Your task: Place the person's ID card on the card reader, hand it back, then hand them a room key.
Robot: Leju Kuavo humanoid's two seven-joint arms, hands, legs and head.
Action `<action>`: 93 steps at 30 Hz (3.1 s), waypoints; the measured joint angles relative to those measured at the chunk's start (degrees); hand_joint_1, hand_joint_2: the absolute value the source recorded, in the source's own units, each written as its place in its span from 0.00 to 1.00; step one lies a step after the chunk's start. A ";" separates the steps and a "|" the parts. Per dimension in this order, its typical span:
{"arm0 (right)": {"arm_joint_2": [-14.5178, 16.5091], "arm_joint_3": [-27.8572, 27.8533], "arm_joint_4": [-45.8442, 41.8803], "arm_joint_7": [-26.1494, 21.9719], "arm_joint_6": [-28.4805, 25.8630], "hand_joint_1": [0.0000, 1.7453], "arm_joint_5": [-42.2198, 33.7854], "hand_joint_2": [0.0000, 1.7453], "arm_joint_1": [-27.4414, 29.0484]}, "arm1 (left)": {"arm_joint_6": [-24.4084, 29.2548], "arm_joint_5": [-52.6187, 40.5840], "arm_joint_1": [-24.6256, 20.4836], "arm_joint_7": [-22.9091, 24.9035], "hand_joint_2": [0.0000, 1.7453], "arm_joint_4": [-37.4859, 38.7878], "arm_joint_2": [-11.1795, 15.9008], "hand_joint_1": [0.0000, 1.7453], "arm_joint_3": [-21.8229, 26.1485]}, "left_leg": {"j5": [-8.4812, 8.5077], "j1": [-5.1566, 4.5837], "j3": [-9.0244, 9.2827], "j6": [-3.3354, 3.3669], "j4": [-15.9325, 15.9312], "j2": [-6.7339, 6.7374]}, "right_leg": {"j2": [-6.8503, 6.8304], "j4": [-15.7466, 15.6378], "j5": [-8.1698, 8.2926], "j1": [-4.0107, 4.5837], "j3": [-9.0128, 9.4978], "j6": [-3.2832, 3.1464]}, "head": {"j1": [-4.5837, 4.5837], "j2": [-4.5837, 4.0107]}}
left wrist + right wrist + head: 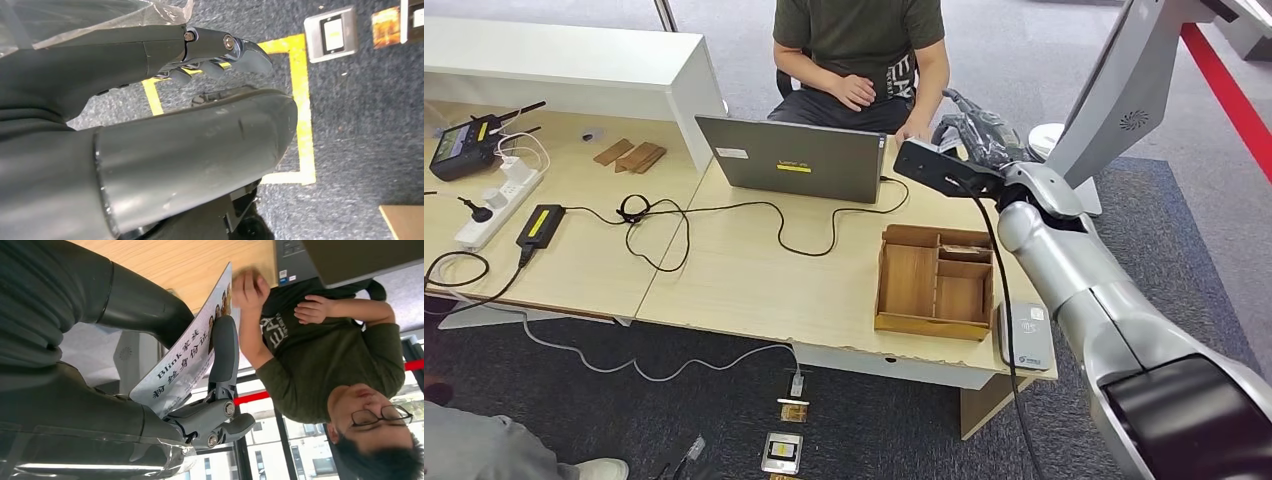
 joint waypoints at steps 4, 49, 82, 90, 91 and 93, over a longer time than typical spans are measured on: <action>-0.98 0.13 0.37 0.95 -0.21 1.00 1.46 1.00 -0.07 | -0.07 0.15 0.19 0.31 0.00 0.02 0.23 0.00 -0.16 | 0.00 0.00 -0.01 0.00 0.01 0.00 | -0.01 -0.01 0.00 0.00 -0.01 0.00 | -0.01 0.00; -6.30 0.49 2.54 1.70 -0.64 1.00 7.62 1.00 1.30 | -0.40 -0.98 -0.61 0.14 0.00 0.02 0.43 0.00 -2.71 | 0.00 0.00 -0.02 0.00 0.01 0.00 | 0.00 -0.01 0.00 0.00 -0.01 0.01 | -0.01 0.00; -6.21 0.11 2.85 0.31 -1.25 0.00 11.86 0.00 1.68 | 0.03 -0.48 -0.11 0.51 0.00 0.02 0.40 0.00 -2.93 | -0.01 0.00 -0.03 0.00 0.01 0.00 | 0.00 -0.01 0.00 0.00 -0.03 0.01 | 0.00 0.00; -6.35 -0.15 2.82 -3.11 -5.44 0.00 13.33 0.00 1.70 | 1.12 0.70 1.29 0.44 0.00 0.02 0.31 0.00 -2.93 | -0.01 0.00 -0.02 0.01 0.01 0.01 | 0.00 -0.01 0.00 0.00 -0.02 0.01 | 0.00 0.00; -6.51 -0.38 2.81 -3.71 -6.39 0.00 13.20 0.00 1.70 | 1.30 0.90 1.52 0.46 0.00 0.02 0.29 0.00 -2.93 | -0.01 0.00 -0.02 0.01 0.01 0.02 | 0.00 -0.01 0.00 0.00 -0.02 0.01 | 0.00 0.00; -6.92 -1.07 2.75 -5.27 -8.18 0.00 12.61 0.00 1.70 | 1.62 1.39 1.83 0.72 0.00 0.02 0.29 0.00 -2.93 | -0.01 0.00 -0.02 0.01 0.02 0.01 | -0.01 -0.01 0.00 0.00 -0.02 0.01 | 0.00 0.00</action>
